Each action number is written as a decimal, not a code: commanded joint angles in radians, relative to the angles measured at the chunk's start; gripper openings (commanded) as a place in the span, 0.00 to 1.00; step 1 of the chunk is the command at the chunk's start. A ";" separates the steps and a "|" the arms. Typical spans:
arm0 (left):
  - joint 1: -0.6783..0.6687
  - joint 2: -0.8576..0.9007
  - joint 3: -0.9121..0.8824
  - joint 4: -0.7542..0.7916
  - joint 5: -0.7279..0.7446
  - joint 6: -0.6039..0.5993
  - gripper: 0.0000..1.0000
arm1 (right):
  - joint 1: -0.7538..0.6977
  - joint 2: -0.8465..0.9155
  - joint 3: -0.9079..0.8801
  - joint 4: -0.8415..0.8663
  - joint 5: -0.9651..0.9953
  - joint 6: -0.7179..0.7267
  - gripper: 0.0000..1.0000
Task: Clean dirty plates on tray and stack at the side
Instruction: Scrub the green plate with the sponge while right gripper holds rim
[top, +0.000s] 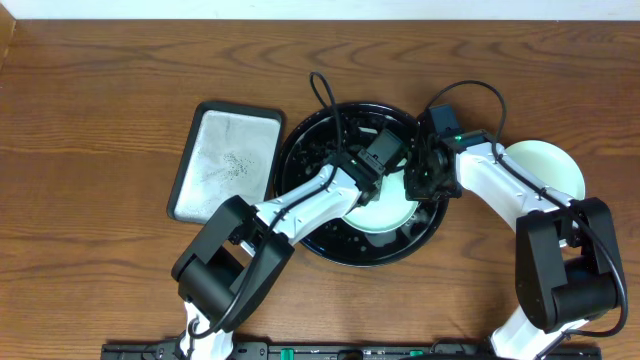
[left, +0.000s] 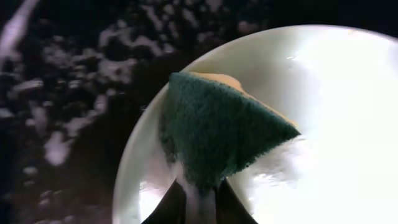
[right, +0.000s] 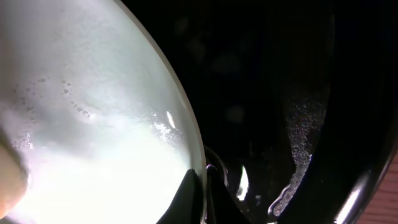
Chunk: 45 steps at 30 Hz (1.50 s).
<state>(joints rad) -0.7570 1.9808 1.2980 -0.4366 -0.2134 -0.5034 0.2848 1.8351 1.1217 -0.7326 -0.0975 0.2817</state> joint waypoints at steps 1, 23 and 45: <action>0.031 0.043 -0.026 0.044 0.178 -0.112 0.10 | -0.002 -0.017 -0.007 -0.016 0.087 0.002 0.01; 0.041 0.043 -0.026 -0.007 0.478 -0.264 0.14 | -0.002 -0.017 -0.007 -0.023 0.101 0.002 0.01; 0.047 0.038 -0.005 -0.034 -0.289 0.115 0.13 | -0.002 -0.017 -0.007 -0.031 0.128 0.002 0.01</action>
<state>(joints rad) -0.7555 1.9808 1.3079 -0.4606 -0.2714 -0.4671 0.2848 1.8343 1.1210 -0.7406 -0.0643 0.2825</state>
